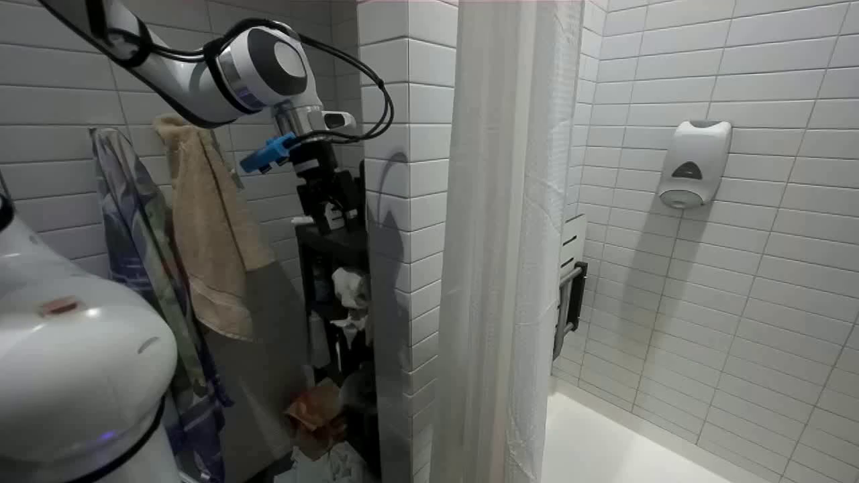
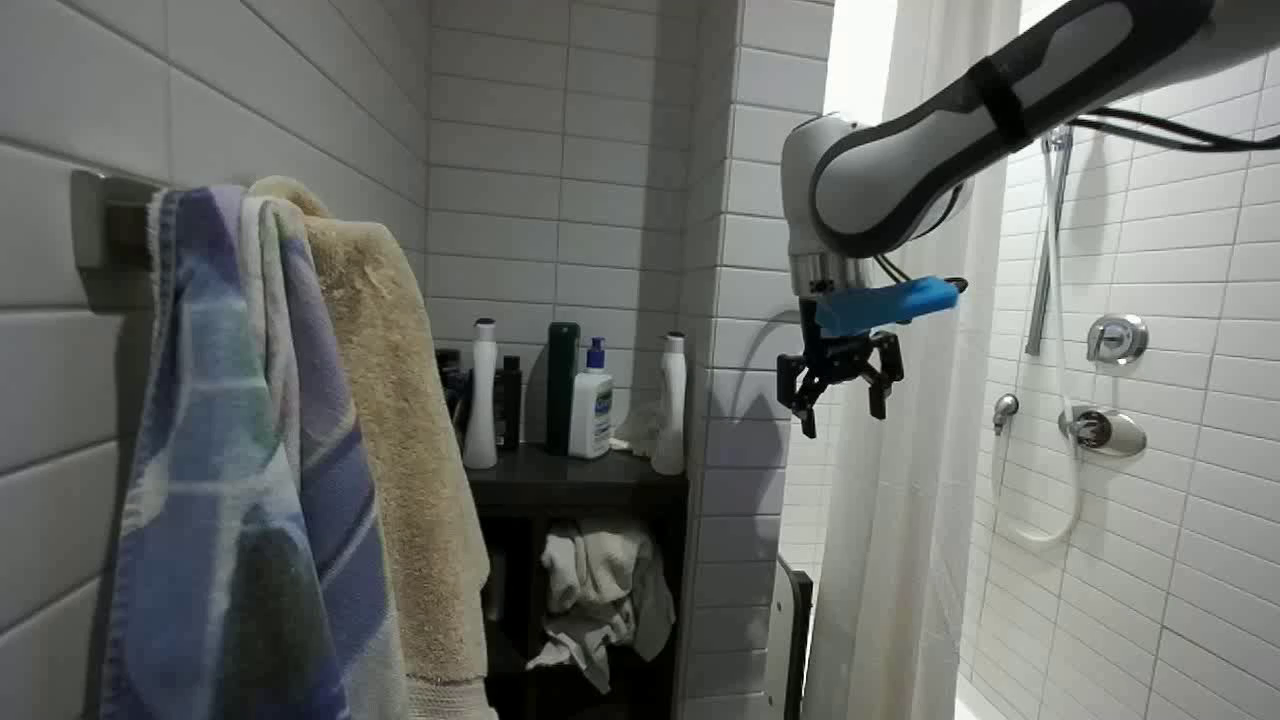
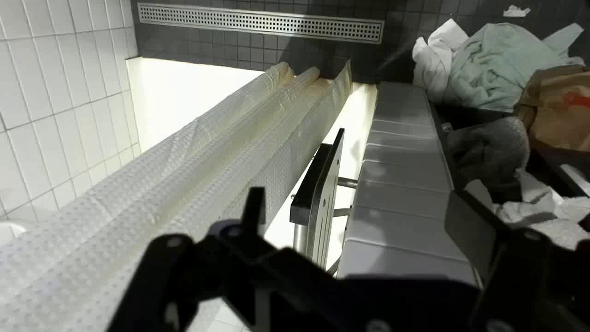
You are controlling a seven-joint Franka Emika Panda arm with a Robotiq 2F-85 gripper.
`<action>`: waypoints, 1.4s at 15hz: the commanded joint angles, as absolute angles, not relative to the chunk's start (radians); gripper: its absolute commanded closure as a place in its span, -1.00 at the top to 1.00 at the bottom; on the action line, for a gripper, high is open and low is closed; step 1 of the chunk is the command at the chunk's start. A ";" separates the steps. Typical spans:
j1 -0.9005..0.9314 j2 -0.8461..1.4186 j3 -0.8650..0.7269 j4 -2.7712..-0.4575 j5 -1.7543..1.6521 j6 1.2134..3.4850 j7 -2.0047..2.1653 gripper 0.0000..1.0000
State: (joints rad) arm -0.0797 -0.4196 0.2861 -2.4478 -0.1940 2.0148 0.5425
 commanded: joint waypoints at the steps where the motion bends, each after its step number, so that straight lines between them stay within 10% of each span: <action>1: -0.050 -0.416 0.259 -2.446 -0.206 2.011 0.552 1.00; 21: -0.013 -0.414 0.280 -2.435 -0.202 2.002 0.565 1.00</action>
